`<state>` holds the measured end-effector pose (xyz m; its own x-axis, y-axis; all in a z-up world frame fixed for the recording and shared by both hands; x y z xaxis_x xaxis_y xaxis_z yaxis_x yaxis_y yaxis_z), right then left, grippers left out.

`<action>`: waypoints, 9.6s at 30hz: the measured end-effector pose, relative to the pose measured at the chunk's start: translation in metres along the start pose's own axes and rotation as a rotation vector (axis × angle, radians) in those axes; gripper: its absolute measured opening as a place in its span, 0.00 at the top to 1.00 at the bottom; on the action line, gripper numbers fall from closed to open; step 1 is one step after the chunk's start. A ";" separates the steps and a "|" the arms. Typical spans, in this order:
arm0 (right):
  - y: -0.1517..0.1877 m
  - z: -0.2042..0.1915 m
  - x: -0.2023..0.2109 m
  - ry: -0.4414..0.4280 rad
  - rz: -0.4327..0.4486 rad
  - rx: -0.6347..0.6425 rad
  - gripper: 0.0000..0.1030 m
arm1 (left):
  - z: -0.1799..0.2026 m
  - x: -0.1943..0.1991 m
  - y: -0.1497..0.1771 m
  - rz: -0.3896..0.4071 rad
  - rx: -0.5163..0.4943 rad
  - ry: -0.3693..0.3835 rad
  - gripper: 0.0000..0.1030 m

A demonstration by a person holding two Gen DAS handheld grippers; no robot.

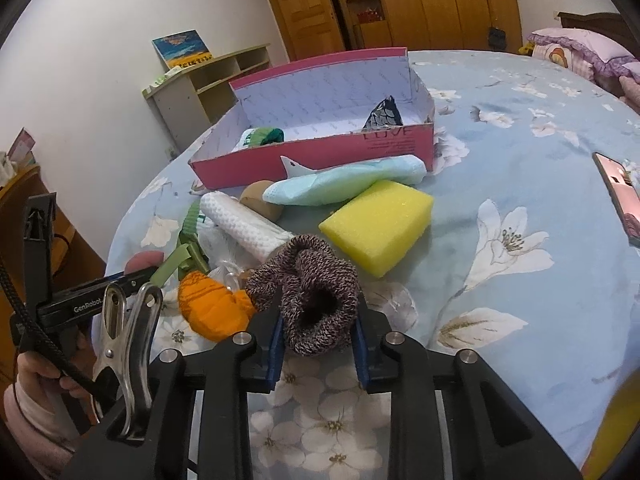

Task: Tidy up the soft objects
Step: 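Grasp the brown knit sock with the right tool while the left tool lifts the pink ball, then carry the brown sock and the pink ball into the pink box with both tools, then open the left tool to drop the ball while the right tool releases the brown sock, then withdraw both tools from the box back toward the remaining pile, then grasp the green satin ribbon bow with the left tool, then grasp the white mesh bag with the right tool while the left tool lifts the ribbon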

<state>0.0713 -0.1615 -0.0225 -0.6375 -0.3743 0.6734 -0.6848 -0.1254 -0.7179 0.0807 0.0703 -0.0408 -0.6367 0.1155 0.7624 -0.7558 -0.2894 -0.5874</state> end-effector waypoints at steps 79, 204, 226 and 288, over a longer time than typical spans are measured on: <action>-0.116 0.038 -0.008 -0.031 0.117 0.076 0.72 | 0.103 -0.015 -0.121 0.093 -0.146 0.097 0.63; -0.074 0.025 -0.007 0.042 0.100 0.041 0.44 | 0.055 -0.013 -0.037 -0.082 -0.138 0.057 0.42; -0.046 0.006 -0.009 0.006 0.048 0.085 0.44 | 0.060 -0.043 -0.006 -0.121 -0.091 0.086 0.42; -0.034 -0.066 -0.085 -0.133 -0.190 0.025 0.45 | -0.006 0.024 -0.012 0.078 0.051 0.128 0.93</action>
<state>0.1257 -0.0651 -0.0440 -0.4445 -0.4596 0.7689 -0.7779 -0.2276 -0.5857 0.0734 0.0826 -0.0173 -0.7103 0.2100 0.6719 -0.6962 -0.3502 -0.6266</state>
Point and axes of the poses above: each gripper's, at about its wrist camera, not at the fingertips, and x roughly against the way its jaws point, z to its right, y to its underside, the point moved 3 cm from there along -x, roughly the way its jaws point, and after that the axes turned 9 degrees about x, right-handed, at the moved point
